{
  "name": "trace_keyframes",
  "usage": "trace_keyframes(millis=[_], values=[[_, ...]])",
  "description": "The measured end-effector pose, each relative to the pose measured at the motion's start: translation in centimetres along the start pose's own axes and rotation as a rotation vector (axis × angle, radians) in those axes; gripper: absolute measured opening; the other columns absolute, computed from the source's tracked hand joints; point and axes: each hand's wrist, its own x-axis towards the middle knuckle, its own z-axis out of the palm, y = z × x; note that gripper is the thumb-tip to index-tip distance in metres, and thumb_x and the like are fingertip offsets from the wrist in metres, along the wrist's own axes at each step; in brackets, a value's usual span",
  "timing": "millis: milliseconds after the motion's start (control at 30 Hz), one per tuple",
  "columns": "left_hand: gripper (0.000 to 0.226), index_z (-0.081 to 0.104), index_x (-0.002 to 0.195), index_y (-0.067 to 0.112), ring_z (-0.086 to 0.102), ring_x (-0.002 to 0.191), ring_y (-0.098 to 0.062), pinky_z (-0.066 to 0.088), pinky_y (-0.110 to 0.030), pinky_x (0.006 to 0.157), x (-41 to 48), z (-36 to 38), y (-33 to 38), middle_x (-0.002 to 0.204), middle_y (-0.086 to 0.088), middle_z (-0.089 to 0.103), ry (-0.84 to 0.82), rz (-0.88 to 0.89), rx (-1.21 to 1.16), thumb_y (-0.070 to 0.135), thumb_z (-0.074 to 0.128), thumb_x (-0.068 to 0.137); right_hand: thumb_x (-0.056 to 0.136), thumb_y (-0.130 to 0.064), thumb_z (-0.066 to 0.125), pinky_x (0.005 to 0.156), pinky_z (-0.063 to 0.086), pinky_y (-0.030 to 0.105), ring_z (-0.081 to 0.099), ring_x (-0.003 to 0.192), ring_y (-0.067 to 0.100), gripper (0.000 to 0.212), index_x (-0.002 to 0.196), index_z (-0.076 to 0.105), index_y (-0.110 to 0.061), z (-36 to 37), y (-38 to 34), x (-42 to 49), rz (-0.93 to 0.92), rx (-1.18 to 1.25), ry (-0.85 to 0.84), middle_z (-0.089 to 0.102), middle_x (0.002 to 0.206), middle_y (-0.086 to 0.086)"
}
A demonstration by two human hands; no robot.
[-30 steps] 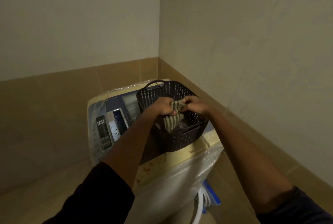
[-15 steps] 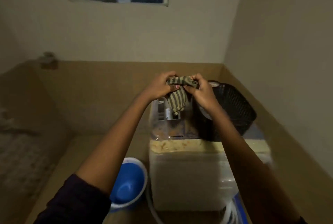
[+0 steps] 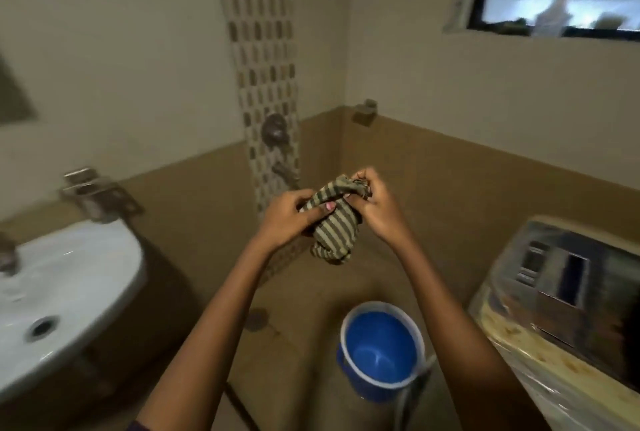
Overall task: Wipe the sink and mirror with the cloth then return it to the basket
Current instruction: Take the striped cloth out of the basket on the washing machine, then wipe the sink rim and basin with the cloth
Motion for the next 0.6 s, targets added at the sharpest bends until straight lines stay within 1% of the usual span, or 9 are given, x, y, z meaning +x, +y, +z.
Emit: trace_keyframes(millis=[33, 100, 167, 233, 267, 333, 400, 467, 600], values=[[0.046, 0.069, 0.091, 0.005, 0.070, 0.075, -0.031, 0.058, -0.048, 0.070, -1.0, -1.8, -1.3, 0.083, -0.020, 0.072, 0.046, -0.045, -0.010, 0.049, 0.063, 0.080, 0.085, -0.006, 0.057, 0.076, 0.047, 0.039, 0.056, 0.080, 0.015, 0.019, 0.090, 0.045, -0.020, 2.2, -0.8, 0.7, -0.030, 0.015, -0.053, 0.057, 0.080, -0.007], [0.048, 0.069, 0.085, 0.004, 0.067, 0.059, -0.016, 0.060, -0.032, 0.061, -3.3, -5.3, -3.3, 0.073, -0.013, 0.071, 0.094, -0.121, 0.016, 0.051, 0.061, 0.081, 0.087, -0.009, 0.055, 0.073, 0.045, 0.034, 0.056, 0.081, 0.013, 0.016, 0.096, 0.047, -0.019, 6.4, -2.7, 1.6, -0.093, 0.013, -0.156, 0.058, 0.082, -0.009], [0.068, 0.065, 0.075, -0.004, 0.054, 0.054, -0.009, 0.043, -0.012, 0.051, -5.6, -8.8, -5.0, 0.065, -0.007, 0.060, 0.142, -0.163, 0.073, 0.064, 0.057, 0.072, 0.089, -0.009, 0.053, 0.067, 0.041, 0.026, 0.056, 0.083, 0.013, 0.015, 0.102, 0.047, -0.014, 10.5, -4.8, 2.3, -0.151, 0.022, -0.244, 0.059, 0.090, -0.003], [0.076, 0.062, 0.080, -0.007, 0.052, 0.067, -0.011, 0.044, -0.015, 0.061, -8.3, -12.6, -7.5, 0.074, -0.006, 0.054, 0.256, -0.234, 0.046, 0.068, 0.061, 0.064, 0.091, -0.008, 0.050, 0.062, 0.040, 0.014, 0.054, 0.079, 0.008, 0.014, 0.102, 0.045, -0.014, 15.1, -7.3, 2.9, -0.198, 0.061, -0.324, 0.058, 0.091, -0.002], [0.069, 0.063, 0.086, -0.003, 0.057, 0.077, -0.014, 0.049, -0.024, 0.071, -9.7, -14.4, -8.7, 0.085, -0.006, 0.057, 0.316, -0.276, 0.011, 0.063, 0.066, 0.065, 0.091, -0.007, 0.049, 0.061, 0.040, 0.010, 0.053, 0.078, 0.003, 0.013, 0.102, 0.045, -0.013, 17.5, -8.4, 3.2, -0.213, 0.084, -0.360, 0.057, 0.089, -0.004], [0.051, 0.067, 0.092, 0.006, 0.062, 0.094, -0.019, 0.052, -0.035, 0.083, -12.5, -17.5, -10.7, 0.104, -0.006, 0.060, 0.350, -0.320, -0.058, 0.052, 0.071, 0.069, 0.092, -0.007, 0.048, 0.065, 0.042, 0.014, 0.051, 0.078, -0.003, 0.013, 0.104, 0.045, -0.012, 21.8, -10.6, 3.5, -0.219, 0.145, -0.413, 0.055, 0.086, -0.009], [0.038, 0.068, 0.092, 0.014, 0.067, 0.093, -0.018, 0.055, -0.035, 0.081, -15.8, -20.9, -12.7, 0.103, -0.005, 0.068, 0.327, -0.367, -0.121, 0.046, 0.072, 0.072, 0.092, -0.007, 0.048, 0.065, 0.042, 0.016, 0.052, 0.077, -0.003, 0.013, 0.102, 0.045, -0.015, 26.8, -13.1, 3.5, -0.225, 0.208, -0.467, 0.054, 0.083, -0.012], [0.021, 0.065, 0.097, 0.020, 0.070, 0.087, -0.012, 0.058, -0.030, 0.074, -18.9, -24.0, -14.5, 0.100, -0.003, 0.072, 0.308, -0.413, -0.200, 0.029, 0.072, 0.079, 0.091, -0.006, 0.049, 0.064, 0.041, 0.015, 0.051, 0.075, -0.004, 0.015, 0.098, 0.044, -0.019, 31.4, -15.5, 3.2, -0.248, 0.241, -0.498, 0.054, 0.081, -0.014], [0.031, 0.058, 0.111, 0.018, 0.067, 0.101, -0.018, 0.055, -0.032, 0.087, -23.6, -28.8, -18.2, 0.110, -0.006, 0.069, 0.421, -0.439, -0.262, 0.018, 0.069, 0.082, 0.089, -0.008, 0.052, 0.070, 0.043, 0.024, 0.056, 0.083, 0.009, 0.016, 0.100, 0.048, -0.020, 38.7, -18.4, 2.4, -0.274, 0.215, -0.516, 0.060, 0.090, -0.005]])
